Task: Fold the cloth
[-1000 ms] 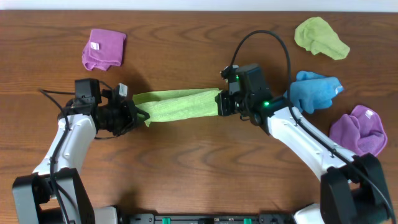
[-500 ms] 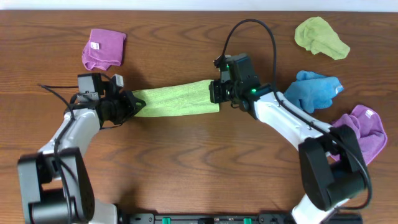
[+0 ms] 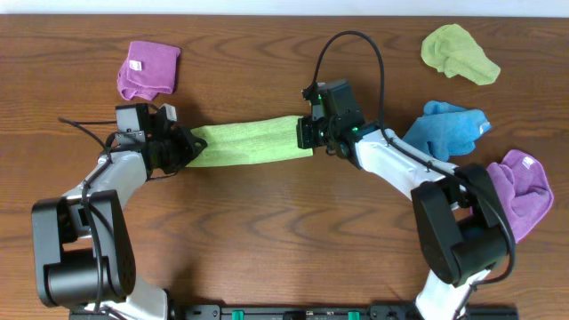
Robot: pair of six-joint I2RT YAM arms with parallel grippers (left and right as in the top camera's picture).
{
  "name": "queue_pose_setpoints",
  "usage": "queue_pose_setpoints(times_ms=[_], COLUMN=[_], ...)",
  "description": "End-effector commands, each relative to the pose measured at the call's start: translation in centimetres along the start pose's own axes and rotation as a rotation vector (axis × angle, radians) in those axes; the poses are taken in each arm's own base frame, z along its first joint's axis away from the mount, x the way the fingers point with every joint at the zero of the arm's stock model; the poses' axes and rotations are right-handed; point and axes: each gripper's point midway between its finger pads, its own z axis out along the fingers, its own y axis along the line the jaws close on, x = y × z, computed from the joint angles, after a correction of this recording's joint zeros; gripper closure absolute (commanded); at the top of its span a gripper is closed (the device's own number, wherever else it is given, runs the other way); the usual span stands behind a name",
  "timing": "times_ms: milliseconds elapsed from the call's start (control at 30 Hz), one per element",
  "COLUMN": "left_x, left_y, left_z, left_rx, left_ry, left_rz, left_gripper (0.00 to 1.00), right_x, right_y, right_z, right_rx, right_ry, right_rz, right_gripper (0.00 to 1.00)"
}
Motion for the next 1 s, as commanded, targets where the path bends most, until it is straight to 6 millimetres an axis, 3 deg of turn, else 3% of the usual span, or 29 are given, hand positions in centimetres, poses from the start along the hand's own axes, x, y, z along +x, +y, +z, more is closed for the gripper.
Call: queue_pose_setpoints(times_ms=[0,200,267,333,400,467,500,600,667,900,933,967], left_x=[-1.5,-1.6,-1.7,-1.6,-1.5,-1.5,-1.5,-1.6,-1.9,-3.1,-3.1,-3.1], left_y=[3.1,3.5,3.5,3.4,3.1,2.8,2.6,1.7,1.1,-3.2,-3.6,-3.8], left_z=[0.0,0.0,0.0,0.1,0.1,0.0,-0.1,-0.5,-1.0,-4.6,-4.9,-5.0], left_rx=[-0.127,-0.148,-0.146,-0.139,-0.125,-0.111,-0.101,-0.070,-0.063,0.034,0.042,0.046], left_ry=[-0.066,-0.075,-0.076,-0.072,-0.067,-0.065,-0.064,-0.066,-0.076,-0.161,-0.167,-0.170], left_rz=[-0.024,-0.025,-0.024,-0.024,-0.024,-0.022,-0.019,-0.009,-0.002,0.043,0.048,0.047], left_gripper=[0.94,0.83,0.71,0.71,0.61,0.55,0.50,0.27,0.05,0.05,0.01,0.15], right_x=[-0.7,-0.5,-0.4,-0.4,-0.4,-0.4,-0.4,-0.6,-0.7,-2.2,-2.3,-2.2], right_y=[-3.2,-3.2,-3.2,-3.2,-3.2,-3.1,-3.0,-2.8,-2.6,-1.4,-1.3,-1.2], right_z=[0.4,0.5,0.5,0.5,0.5,0.4,0.3,-0.4,-1.1,-4.4,-4.7,-5.0], right_rx=[0.169,0.209,0.210,0.213,0.212,0.207,0.205,0.205,0.206,0.186,0.185,0.181], right_ry=[-0.041,-0.044,-0.041,-0.042,-0.042,-0.040,-0.039,-0.039,-0.039,-0.091,-0.095,-0.095], right_rz=[0.022,0.006,0.006,0.005,0.005,0.006,0.006,0.008,0.034,0.122,0.149,0.186], right_gripper=[0.99,0.93,0.82,0.73,0.57,0.25,0.04,0.01,0.01,0.01,0.01,0.01])
